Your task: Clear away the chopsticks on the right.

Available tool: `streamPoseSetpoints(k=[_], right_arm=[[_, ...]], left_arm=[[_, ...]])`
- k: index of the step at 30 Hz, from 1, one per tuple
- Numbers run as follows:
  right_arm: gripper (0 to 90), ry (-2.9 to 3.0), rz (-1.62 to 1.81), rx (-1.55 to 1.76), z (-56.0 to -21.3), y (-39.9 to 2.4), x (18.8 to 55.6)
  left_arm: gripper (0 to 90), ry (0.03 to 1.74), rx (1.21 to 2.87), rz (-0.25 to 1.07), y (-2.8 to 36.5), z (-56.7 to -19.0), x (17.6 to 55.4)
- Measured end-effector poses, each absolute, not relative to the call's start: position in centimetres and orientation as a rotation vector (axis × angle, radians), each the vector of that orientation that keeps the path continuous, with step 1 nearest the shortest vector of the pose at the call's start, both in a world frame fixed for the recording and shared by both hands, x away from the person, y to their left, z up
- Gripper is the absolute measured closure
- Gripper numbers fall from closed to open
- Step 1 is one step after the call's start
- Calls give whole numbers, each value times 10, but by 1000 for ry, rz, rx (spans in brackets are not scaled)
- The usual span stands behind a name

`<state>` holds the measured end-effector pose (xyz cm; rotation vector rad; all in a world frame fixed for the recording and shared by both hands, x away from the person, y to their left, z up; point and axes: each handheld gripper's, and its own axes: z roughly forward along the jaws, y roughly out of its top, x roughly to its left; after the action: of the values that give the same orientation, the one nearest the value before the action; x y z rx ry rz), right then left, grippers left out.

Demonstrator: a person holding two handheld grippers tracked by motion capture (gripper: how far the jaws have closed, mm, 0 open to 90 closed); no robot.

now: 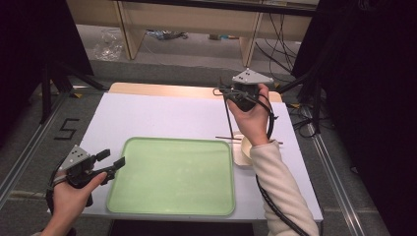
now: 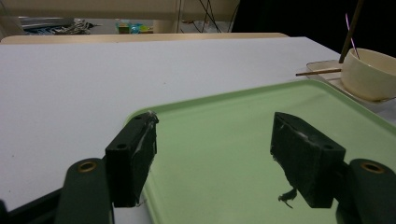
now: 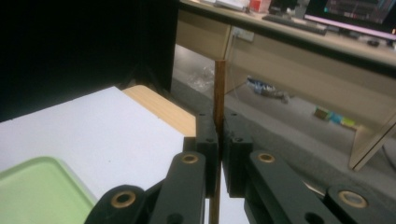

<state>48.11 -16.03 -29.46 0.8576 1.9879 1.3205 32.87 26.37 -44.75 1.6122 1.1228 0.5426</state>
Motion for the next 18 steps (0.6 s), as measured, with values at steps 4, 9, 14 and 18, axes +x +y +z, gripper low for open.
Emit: streamPoseSetpoints(k=[4, 9, 14, 18], right_arm=[[877, 2004, 1260, 929, -294, -158, 481], [878, 2035, 1240, 1067, -295, -157, 481], [877, 2044, 1218, 1171, -295, -156, 481], [878, 2046, 1215, 1231, -295, -157, 480]], left_arm=[[313, 1121, 1612, 543, 264, -448, 329], [313, 1122, 1612, 545, 264, -447, 329], [313, 1121, 1612, 545, 264, -447, 329], [313, 1121, 1613, 545, 264, -447, 329]])
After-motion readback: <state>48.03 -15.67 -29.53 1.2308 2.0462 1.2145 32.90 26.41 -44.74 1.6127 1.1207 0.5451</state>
